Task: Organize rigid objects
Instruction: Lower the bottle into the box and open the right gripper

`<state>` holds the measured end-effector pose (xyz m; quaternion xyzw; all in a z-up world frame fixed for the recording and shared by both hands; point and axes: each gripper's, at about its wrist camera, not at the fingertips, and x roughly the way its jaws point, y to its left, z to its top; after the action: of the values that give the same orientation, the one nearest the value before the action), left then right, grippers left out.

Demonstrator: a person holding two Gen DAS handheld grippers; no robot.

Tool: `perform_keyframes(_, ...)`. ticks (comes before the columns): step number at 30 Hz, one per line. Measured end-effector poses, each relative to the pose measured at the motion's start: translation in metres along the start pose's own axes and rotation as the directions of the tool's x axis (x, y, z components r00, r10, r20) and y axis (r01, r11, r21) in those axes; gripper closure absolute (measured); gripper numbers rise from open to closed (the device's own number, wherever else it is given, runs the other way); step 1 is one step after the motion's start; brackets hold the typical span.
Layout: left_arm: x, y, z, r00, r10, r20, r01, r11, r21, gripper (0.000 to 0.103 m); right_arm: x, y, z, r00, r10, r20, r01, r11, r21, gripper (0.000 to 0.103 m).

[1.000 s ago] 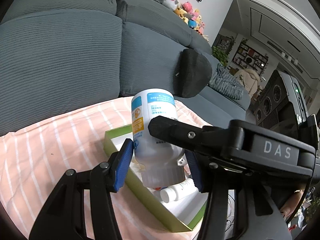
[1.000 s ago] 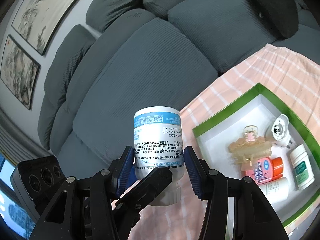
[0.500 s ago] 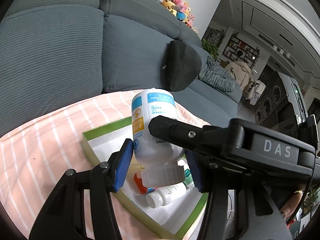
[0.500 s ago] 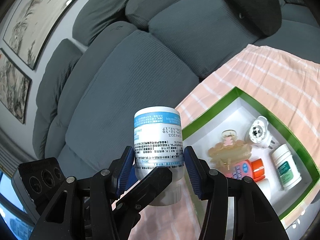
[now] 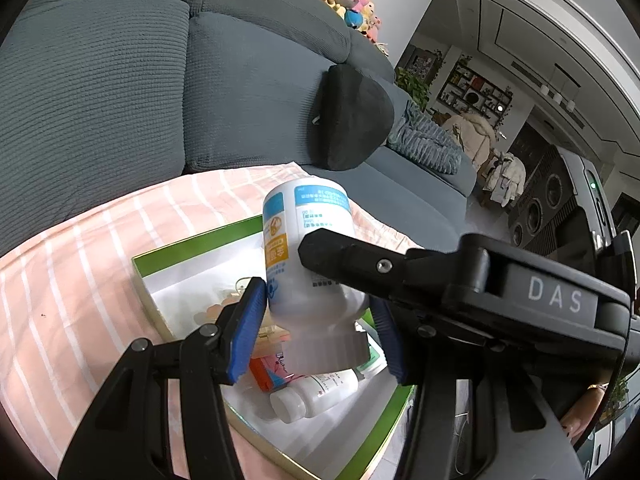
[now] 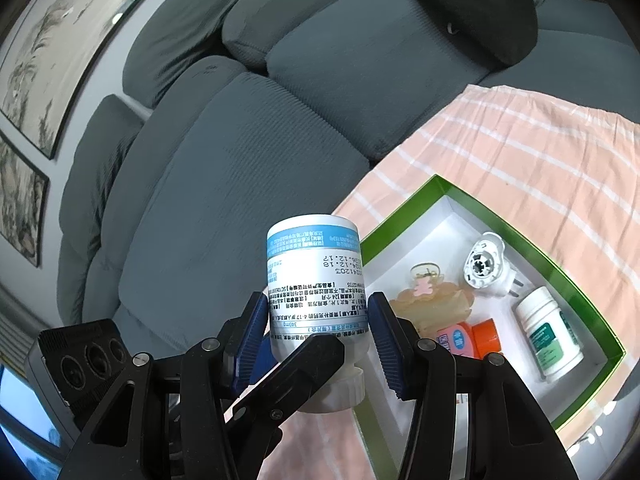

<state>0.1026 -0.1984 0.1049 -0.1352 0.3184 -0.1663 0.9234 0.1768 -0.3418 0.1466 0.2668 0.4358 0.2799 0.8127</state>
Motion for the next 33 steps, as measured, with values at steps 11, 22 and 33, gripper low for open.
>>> perform_keyframes(11,0.02,0.004,-0.005,0.999,-0.026,-0.044,0.025,0.999,-0.022,0.051,0.005,-0.019,0.004,0.999,-0.04,-0.011,0.04,0.998,0.038,0.049)
perform_keyframes(22,0.028,0.01,-0.015,0.996,-0.043,-0.081,0.037,0.997,-0.072,0.051,0.015,-0.03,0.005,0.995,-0.089,-0.044,0.092,0.994,0.055,0.049)
perform_keyframes(33,0.032,0.016,-0.022,0.992,-0.038,-0.119,0.025,0.993,-0.112,0.051,0.026,-0.036,0.005,0.99,-0.12,-0.075,0.124,0.99,0.062,0.049)
